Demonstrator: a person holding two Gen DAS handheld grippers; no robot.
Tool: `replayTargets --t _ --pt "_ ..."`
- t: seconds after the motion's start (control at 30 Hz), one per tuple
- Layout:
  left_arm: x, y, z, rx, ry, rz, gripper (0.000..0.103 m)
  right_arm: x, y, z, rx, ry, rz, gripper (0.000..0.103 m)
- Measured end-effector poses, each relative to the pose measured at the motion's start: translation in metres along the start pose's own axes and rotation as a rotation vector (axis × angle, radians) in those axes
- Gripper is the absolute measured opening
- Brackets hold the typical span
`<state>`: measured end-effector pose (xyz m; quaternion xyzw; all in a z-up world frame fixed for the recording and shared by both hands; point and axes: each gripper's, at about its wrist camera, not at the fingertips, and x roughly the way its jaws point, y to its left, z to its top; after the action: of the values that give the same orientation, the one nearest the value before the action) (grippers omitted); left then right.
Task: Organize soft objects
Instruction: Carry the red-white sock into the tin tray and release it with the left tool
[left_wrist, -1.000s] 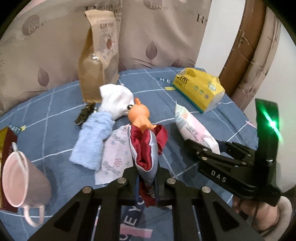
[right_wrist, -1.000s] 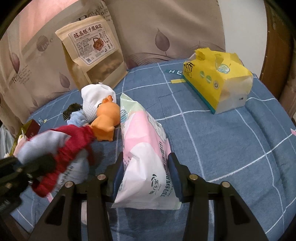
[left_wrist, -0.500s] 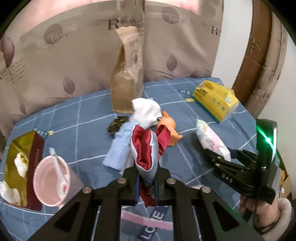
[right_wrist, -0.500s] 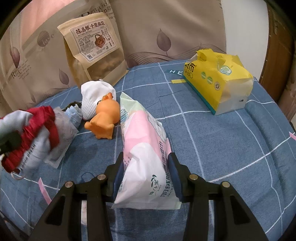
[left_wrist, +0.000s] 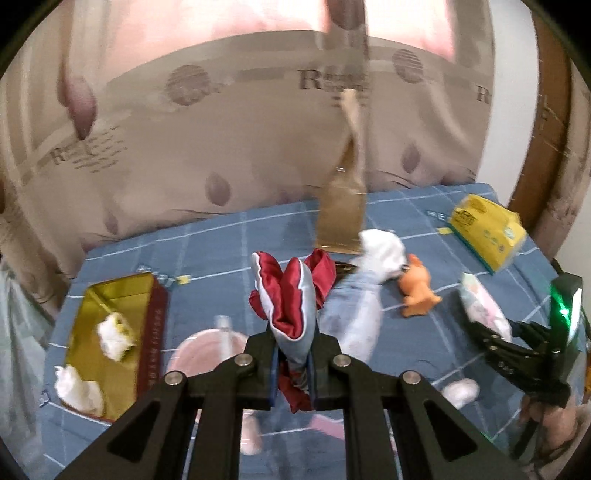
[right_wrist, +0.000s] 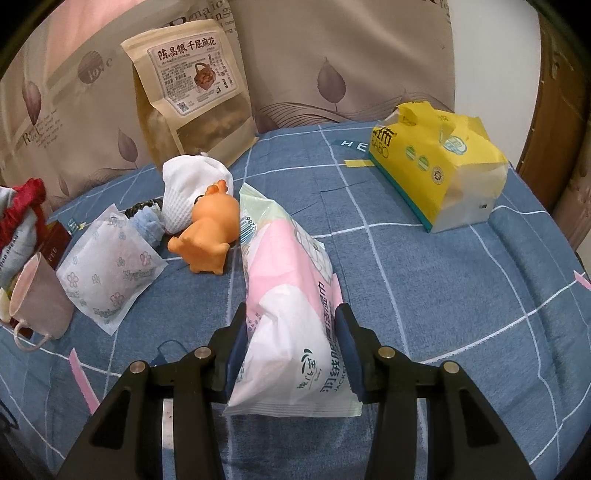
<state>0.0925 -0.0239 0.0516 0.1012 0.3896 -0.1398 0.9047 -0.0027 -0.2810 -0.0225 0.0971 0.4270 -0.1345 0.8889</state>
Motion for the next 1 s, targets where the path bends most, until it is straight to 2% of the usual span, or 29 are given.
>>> replayTargets --t 0.33,0.6,0.73,1.0 --pt "-0.008 0.063 -0.006 -0.051 -0.004 0.124 0.011 0.001 0.002 -0.001 -0.021 -0.001 -0.011 0.042" --pt "-0.018 0.141 -0.008 -0.139 -0.013 0.254 0.011 0.001 0.003 0.000 -0.025 -0.001 -0.013 0.042" --pt "-0.016 0.185 -0.011 -0.199 0.011 0.316 0.011 0.001 0.003 0.000 -0.027 -0.002 -0.015 0.043" --pt "0.014 0.240 -0.026 -0.283 0.098 0.358 0.011 0.002 0.005 -0.001 -0.034 -0.001 -0.019 0.043"
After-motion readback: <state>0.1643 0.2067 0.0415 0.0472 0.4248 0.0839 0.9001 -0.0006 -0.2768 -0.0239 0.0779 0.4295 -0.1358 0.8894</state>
